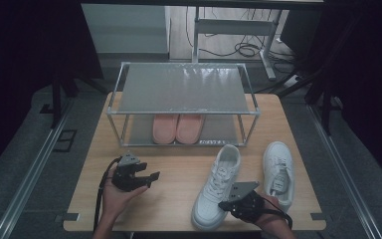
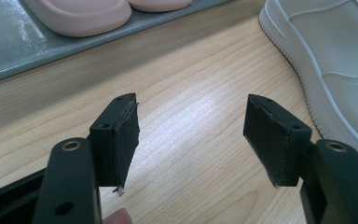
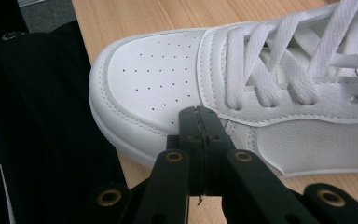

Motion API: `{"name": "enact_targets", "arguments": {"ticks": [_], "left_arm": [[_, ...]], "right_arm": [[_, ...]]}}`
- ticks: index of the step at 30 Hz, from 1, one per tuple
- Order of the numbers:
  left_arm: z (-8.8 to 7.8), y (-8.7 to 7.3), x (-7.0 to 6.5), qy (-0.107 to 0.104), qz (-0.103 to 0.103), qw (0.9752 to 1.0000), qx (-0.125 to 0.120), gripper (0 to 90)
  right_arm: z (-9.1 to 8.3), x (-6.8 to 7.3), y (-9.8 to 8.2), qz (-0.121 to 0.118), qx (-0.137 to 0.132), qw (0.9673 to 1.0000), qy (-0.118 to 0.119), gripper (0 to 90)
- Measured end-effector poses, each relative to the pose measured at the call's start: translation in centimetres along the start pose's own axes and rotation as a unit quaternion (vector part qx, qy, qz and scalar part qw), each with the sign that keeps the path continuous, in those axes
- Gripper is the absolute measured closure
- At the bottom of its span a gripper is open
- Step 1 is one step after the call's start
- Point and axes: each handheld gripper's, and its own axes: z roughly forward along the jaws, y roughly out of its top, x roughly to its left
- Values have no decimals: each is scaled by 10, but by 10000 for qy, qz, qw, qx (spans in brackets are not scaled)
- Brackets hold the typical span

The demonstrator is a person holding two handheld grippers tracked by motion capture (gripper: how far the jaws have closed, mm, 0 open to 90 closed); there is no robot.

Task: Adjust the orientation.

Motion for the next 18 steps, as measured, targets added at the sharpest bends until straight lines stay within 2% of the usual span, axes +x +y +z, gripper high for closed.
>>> {"name": "enact_targets", "arguments": {"ticks": [4, 14, 18], "left_arm": [[-1, 0, 0, 92, -44, 9999, -109, 376], [-6, -1, 4, 51, -158, 9997, -169, 379], [-8, -1, 6, 54, -176, 9996, -222, 379]], "right_arm": [[3, 1, 2, -14, -78, 10000, 12, 900], [20, 0, 15, 124, -328, 9993, 106, 900], [30, 0, 27, 80, -358, 9993, 63, 900]]}}
